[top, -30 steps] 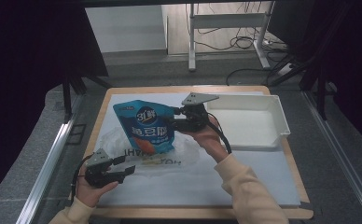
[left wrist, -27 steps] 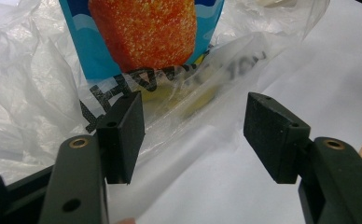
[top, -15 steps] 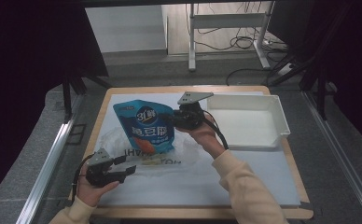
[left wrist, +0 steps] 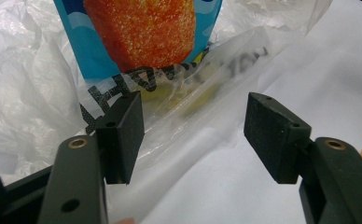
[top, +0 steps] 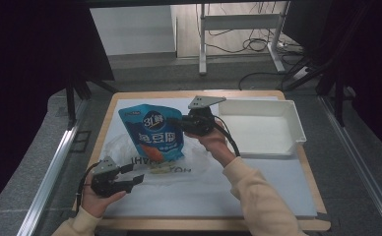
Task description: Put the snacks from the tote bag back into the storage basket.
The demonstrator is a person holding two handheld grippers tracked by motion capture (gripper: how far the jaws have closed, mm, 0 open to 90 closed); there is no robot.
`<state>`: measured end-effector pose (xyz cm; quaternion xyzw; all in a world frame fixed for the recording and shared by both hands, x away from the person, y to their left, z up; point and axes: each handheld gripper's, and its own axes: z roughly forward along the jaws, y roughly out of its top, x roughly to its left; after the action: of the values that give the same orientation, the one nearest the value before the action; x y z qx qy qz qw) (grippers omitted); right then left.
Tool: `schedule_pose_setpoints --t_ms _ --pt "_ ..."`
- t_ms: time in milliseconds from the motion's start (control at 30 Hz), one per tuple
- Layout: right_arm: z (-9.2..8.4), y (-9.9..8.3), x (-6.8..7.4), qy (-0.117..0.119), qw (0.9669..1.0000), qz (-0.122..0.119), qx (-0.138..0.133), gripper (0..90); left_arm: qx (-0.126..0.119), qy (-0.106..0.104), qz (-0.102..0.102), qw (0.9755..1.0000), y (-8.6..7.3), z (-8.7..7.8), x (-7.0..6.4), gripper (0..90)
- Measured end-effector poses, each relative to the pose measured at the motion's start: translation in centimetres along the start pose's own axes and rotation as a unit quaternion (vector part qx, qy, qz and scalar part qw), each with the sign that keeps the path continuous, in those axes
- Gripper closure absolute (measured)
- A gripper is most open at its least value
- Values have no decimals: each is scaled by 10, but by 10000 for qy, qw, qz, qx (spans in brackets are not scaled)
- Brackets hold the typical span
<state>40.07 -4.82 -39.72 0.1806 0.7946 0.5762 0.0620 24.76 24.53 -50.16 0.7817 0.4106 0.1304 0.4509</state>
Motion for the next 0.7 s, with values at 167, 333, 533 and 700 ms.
schedule_pose_setpoints --t_ms 167,333,533,700 --pt "2 1 3 -27 10000 58 -62 883 0 1 3 10000 0 0 0 381" --pt "3 1 6 -23 9998 145 -108 885 -5 0 -1 10000 0 1 -1 381" --pt "5 4 10 -25 9998 139 -144 885 7 5 18 10000 0 0 -1 379" --pt "7 8 14 -14 9998 107 -178 886 5 4 18 10000 0 0 -1 378"
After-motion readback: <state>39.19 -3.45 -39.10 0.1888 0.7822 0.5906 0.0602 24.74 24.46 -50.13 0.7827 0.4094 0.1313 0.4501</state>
